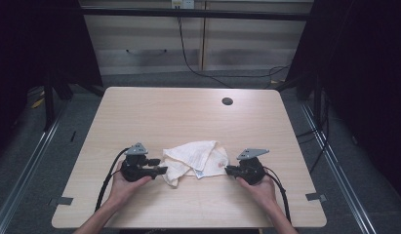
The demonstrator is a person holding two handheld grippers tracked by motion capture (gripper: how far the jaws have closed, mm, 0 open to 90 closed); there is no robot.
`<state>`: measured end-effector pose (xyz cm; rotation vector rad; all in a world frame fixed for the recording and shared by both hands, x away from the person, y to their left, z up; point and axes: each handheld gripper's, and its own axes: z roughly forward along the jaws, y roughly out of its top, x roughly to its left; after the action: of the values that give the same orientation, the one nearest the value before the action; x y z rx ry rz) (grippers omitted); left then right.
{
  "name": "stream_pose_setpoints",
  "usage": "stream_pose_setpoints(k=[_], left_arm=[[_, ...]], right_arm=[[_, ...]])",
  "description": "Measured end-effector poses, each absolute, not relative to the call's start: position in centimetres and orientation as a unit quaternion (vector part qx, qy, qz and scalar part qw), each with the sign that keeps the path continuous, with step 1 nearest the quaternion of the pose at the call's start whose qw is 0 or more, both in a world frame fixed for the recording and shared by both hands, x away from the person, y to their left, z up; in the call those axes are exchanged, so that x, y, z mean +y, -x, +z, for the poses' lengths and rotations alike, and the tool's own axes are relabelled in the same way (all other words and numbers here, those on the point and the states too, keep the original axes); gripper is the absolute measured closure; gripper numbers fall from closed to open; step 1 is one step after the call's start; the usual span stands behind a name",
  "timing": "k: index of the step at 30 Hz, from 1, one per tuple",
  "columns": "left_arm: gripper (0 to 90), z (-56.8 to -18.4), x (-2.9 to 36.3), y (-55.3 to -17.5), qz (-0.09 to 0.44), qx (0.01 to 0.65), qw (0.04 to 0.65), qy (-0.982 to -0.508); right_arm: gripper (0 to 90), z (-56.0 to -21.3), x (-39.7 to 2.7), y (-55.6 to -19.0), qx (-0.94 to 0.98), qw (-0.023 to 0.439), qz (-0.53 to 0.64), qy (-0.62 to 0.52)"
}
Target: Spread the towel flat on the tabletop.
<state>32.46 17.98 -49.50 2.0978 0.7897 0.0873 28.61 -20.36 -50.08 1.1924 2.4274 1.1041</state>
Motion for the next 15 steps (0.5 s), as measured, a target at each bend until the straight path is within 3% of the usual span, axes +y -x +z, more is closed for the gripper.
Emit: stream_pose_setpoints(k=[1, 5, 15], left_arm=[[63.1, -49.6, 17.9, -32.3, 0.042, 0.309, 0.432, -0.847], [81.8, -49.8, 18.1, -31.9, 0.040, 0.300, 0.426, -0.853], [85.8, -49.3, 19.4, -29.0, 0.019, 0.286, 0.424, -0.859]], right_arm=[[84.2, -50.0, -20.4, -28.6, 0.825, 0.110, 0.377, -0.407], [83.8, -49.9, -20.7, -28.7, 0.819, 0.116, 0.384, -0.410], [79.7, -50.1, -20.7, -28.9, 0.819, 0.122, 0.377, -0.414]])
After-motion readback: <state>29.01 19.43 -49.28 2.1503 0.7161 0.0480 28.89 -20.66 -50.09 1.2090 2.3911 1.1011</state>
